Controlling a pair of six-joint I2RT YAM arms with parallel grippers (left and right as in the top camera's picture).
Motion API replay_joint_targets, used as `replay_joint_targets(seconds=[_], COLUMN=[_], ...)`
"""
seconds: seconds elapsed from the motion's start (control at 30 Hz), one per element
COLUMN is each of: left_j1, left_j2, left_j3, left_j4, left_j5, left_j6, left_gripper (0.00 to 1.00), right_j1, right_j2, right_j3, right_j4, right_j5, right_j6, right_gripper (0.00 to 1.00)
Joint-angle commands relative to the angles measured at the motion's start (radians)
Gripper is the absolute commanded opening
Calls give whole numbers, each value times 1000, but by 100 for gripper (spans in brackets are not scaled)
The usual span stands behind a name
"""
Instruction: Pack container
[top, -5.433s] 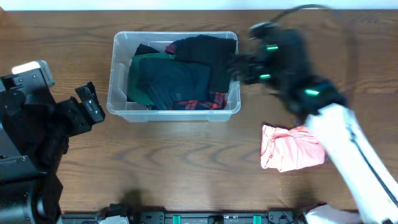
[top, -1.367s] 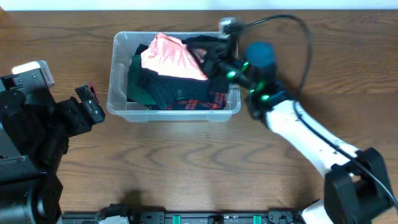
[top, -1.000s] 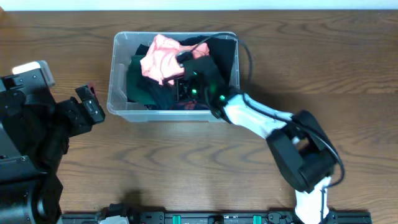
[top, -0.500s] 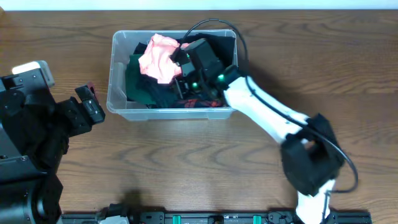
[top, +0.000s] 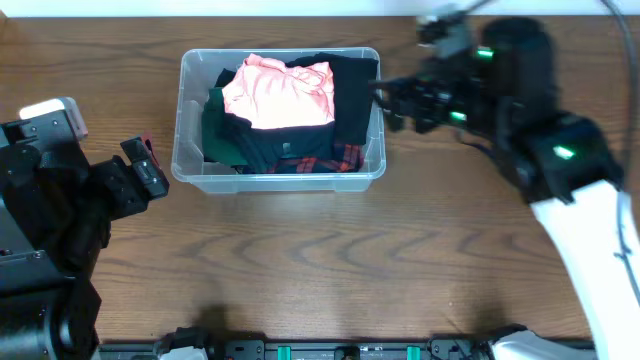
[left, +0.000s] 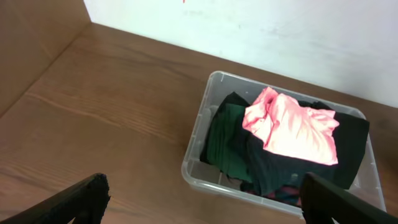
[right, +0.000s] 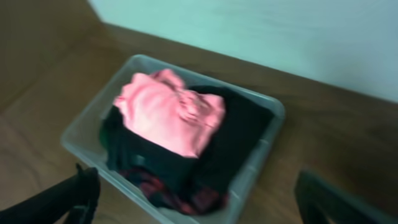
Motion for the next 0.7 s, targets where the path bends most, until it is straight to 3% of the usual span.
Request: replay_joint_targets(seconds=[0.0,0.33,0.5,0.67], left_j1=[3,3,3,3], left_j2=[-1,-1,-1,-1], left_j3=[6,6,6,6], left_j4=[-1,-1,-1,-1], left_j5=[-8,-8,-8,-8], left_j6=[-1,-1,-1,-1], left_gripper=[98,98,98,98], right_j1=[-59,-87,-121,-225], right_j2=[-52,-129,-167,-283], right_j3=[2,2,2,2], right_j4=[-52,-291,-271,-248], right_j5=[17,49,73,69], right_j6=[-28,-61,-231,-241], right_gripper=[99,99,99,99])
